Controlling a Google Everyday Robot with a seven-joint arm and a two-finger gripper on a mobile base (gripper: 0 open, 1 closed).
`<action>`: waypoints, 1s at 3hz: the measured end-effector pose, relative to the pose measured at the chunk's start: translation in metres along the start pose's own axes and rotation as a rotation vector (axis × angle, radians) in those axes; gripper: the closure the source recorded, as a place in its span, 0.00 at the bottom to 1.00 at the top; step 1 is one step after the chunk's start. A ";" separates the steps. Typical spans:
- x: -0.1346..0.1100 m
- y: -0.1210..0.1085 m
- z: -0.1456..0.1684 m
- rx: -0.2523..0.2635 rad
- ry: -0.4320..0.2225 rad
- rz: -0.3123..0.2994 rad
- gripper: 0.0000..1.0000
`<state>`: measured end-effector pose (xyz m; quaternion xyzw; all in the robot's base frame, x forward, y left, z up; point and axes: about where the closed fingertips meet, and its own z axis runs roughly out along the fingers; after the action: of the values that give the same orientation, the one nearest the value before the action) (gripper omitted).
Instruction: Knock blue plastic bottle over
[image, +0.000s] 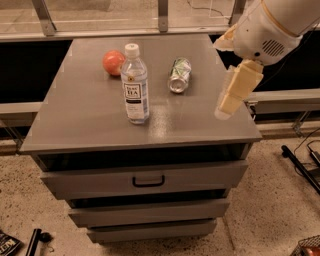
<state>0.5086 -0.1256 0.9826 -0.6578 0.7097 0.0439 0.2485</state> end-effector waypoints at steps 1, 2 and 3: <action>-0.028 -0.016 0.021 -0.017 -0.107 -0.007 0.00; -0.051 -0.023 0.039 -0.032 -0.249 0.008 0.00; -0.081 -0.030 0.053 -0.036 -0.382 0.003 0.00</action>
Offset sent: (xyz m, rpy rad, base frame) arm 0.0502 0.0909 -0.0041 0.4552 0.0012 0.1049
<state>0.5538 -0.0347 0.9774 -0.6408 0.6497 0.1808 0.3668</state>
